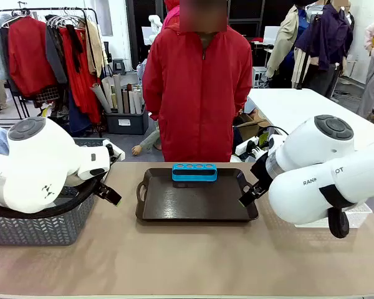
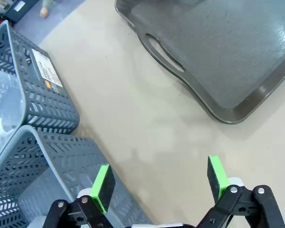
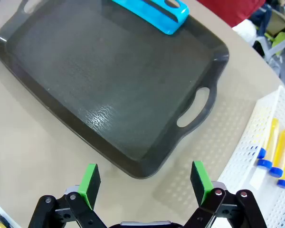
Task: Prepare the laboratory tools.
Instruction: Pick up one Small flask and place it on the Handle tray.
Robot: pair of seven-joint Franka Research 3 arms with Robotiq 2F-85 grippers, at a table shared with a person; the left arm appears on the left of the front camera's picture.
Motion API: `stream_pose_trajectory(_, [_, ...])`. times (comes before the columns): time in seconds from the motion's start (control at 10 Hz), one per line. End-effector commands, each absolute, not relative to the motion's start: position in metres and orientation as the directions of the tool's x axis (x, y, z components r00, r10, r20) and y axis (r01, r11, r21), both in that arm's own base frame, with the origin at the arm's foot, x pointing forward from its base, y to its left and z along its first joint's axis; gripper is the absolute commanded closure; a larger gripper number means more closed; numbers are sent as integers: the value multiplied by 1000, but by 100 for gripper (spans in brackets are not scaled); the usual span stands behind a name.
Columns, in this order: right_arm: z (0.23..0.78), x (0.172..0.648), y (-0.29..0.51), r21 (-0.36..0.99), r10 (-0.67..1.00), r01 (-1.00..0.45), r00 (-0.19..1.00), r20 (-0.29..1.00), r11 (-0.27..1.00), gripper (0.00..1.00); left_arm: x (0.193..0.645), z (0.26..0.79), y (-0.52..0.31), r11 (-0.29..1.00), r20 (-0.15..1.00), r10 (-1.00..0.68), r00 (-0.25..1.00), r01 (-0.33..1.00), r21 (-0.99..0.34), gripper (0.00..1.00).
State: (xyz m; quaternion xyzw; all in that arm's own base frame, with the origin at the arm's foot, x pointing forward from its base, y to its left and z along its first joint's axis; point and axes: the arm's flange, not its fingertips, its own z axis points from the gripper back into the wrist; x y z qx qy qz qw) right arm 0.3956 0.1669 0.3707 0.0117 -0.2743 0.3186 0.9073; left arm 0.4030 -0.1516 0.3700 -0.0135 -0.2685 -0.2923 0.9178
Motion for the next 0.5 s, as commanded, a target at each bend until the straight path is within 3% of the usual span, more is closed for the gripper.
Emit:
stream_pose_trajectory(0.0, [371, 396, 167, -154, 572, -585, 646, 505, 797, 0, 403, 370, -152, 829, 501, -529, 685, 544, 132, 0])
stream_pose_trajectory(0.4, [371, 396, 167, -154, 572, -585, 646, 505, 797, 0, 403, 370, -152, 829, 501, -529, 685, 544, 132, 0])
